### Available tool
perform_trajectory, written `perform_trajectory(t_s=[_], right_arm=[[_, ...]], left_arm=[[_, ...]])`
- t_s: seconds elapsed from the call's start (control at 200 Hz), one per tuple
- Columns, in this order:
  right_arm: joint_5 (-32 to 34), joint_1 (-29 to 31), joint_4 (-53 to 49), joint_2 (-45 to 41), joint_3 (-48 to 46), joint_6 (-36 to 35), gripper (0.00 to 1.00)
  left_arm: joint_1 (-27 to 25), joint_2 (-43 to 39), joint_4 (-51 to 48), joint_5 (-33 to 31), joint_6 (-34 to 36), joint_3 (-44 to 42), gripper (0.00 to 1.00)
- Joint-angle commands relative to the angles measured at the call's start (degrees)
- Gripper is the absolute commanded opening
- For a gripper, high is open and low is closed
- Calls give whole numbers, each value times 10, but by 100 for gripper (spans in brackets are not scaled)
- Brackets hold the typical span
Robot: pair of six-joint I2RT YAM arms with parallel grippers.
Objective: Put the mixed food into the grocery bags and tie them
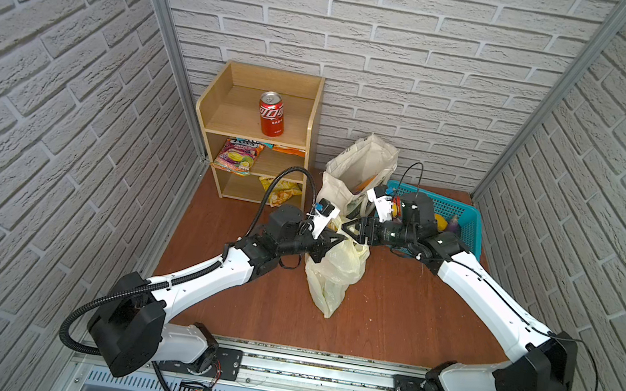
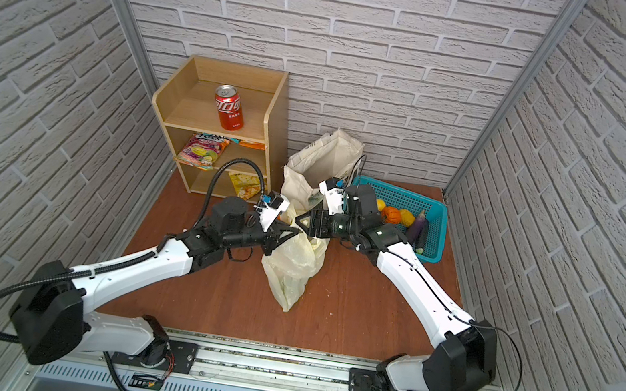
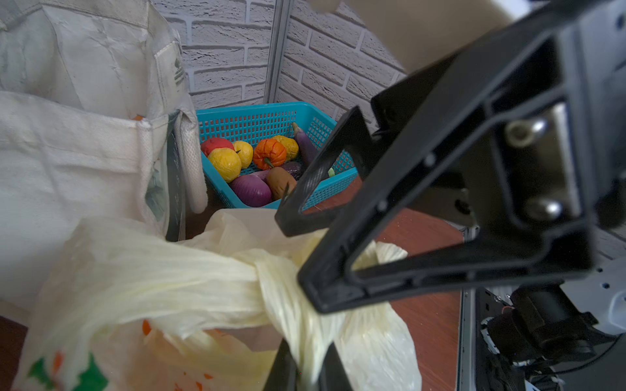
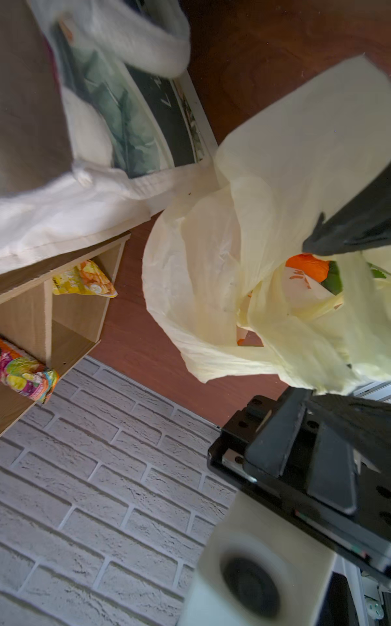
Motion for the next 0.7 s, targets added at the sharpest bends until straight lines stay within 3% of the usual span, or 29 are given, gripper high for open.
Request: perform_trajectory(t_s=[0.0,0.09,0.21,0.305,0.43,0.695], right_arm=[[-1,16,14,8,21,11,66],[-7,19,26,33,19,26,58],[-36,17,33,70,23,43,24],[-62,4,45,83,19,54,6],[-83,-16,80,68,-4,71,5],[-178,-60,186,22,-68,103,6]], left_arm=[[-2,5,7,6,15,19,14],[-2,9,3,13,19,23,18],[-3,9,1,28,23,25,28],[-3,-6,-4,28,27,18,41],[0,-52,-16,24,34,-3,58],[82,-176,53,-33,-39,-104,62]])
